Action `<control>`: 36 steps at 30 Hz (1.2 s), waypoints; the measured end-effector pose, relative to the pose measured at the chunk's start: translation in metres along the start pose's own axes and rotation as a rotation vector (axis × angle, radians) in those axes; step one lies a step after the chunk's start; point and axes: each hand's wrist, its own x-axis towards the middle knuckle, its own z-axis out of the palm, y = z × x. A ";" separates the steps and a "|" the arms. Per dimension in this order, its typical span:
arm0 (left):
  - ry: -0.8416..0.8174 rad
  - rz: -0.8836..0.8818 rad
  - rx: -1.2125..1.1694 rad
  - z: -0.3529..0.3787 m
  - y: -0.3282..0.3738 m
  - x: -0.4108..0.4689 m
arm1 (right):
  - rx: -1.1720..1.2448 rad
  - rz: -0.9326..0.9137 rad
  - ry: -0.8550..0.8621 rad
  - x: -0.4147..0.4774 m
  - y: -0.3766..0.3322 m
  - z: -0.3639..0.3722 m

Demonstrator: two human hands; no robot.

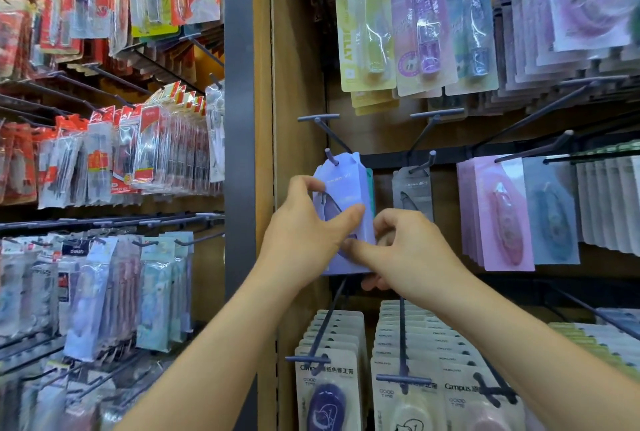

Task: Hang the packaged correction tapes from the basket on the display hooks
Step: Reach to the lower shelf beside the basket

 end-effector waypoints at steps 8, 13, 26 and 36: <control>0.090 -0.026 0.197 0.035 -0.009 0.033 | -0.426 0.021 -0.252 0.002 0.014 -0.021; 0.101 -0.005 0.315 0.070 -0.021 0.067 | -0.540 0.052 -0.248 -0.005 0.036 -0.045; 0.025 0.019 0.454 0.081 -0.039 0.103 | -0.423 -0.006 -0.102 -0.032 0.047 -0.092; 0.187 0.256 0.405 0.024 -0.003 -0.037 | -0.216 -0.245 -0.140 -0.082 0.025 -0.087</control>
